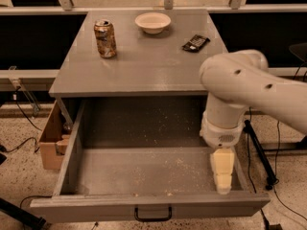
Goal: Open top drawer
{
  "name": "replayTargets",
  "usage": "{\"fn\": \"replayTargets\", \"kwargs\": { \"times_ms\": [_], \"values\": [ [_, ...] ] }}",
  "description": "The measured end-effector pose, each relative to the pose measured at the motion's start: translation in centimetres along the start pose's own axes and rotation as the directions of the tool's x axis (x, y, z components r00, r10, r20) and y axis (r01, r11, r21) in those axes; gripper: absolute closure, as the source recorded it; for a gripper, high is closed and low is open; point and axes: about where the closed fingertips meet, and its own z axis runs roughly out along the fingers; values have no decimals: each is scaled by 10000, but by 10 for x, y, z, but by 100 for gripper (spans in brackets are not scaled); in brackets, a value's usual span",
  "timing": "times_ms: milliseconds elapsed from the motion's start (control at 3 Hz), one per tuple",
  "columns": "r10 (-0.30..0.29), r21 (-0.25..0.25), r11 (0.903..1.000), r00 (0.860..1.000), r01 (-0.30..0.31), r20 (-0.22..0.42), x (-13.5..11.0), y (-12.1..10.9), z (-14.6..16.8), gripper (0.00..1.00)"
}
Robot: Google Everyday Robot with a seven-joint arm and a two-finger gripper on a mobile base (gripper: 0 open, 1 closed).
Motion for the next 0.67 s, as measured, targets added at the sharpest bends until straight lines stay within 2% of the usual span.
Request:
{"fn": "replayTargets", "kwargs": {
  "times_ms": [333,667],
  "values": [
    [671,955,9932,9977,-662,-55,48,-10,-66,0],
    [902,1960,9762,9957,-929,225,77,-10,-109,0]
  ]
}}
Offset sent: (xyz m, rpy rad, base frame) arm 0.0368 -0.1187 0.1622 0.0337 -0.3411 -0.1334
